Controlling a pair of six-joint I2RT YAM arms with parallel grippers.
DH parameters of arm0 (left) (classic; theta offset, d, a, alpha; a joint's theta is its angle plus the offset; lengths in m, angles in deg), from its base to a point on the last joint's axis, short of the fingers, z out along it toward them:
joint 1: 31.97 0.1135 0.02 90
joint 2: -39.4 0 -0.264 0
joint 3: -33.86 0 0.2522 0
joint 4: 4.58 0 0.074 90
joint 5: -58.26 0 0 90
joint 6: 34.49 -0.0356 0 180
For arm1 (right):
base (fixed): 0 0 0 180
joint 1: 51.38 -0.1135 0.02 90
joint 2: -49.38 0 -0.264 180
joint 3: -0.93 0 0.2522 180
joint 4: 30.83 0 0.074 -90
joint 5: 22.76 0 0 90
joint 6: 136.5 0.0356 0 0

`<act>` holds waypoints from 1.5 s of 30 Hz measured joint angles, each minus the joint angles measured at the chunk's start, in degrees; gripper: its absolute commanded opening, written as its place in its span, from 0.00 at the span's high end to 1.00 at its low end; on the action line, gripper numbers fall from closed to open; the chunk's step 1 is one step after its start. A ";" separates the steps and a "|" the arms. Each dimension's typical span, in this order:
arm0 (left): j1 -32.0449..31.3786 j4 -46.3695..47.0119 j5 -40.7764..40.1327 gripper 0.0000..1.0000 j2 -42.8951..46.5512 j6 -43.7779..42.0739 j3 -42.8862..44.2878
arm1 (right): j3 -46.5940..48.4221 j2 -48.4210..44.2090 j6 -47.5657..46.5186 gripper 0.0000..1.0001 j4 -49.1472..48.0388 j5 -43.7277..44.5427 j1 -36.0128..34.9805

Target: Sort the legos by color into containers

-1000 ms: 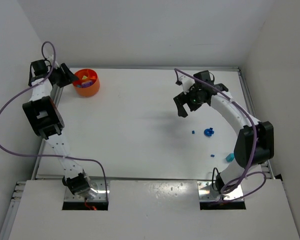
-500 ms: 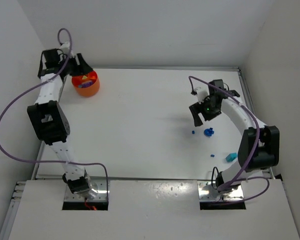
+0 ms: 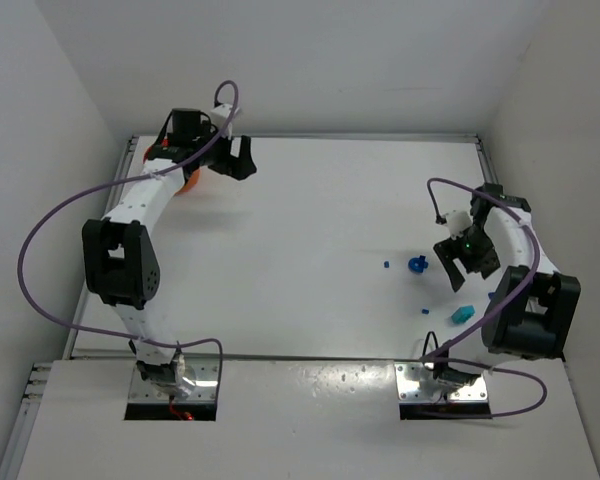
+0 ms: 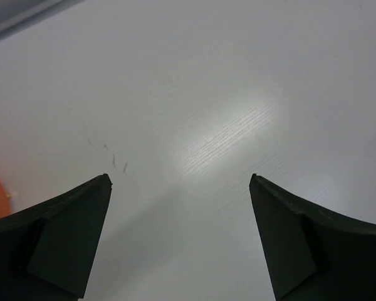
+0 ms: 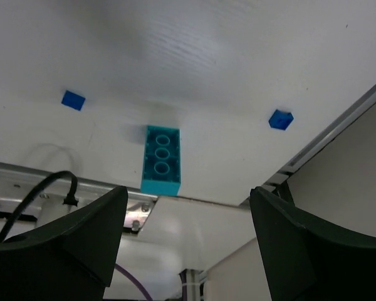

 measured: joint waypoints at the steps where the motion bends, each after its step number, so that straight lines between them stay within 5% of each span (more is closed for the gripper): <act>1: -0.28 0.02 -0.74 0.01 0.00 -0.17 -0.81 | -0.02 0.02 -0.55 0.21 1.05 0.68 0.52; 14: -3.02 3.04 -1.18 0.00 -4.52 1.20 -2.56 | 4.96 8.41 -4.13 0.08 14.10 -1.75 1.81; 45: -2.38 3.69 -0.87 0.00 -10.34 4.55 1.11 | -1.75 14.19 5.42 0.36 9.44 6.80 0.22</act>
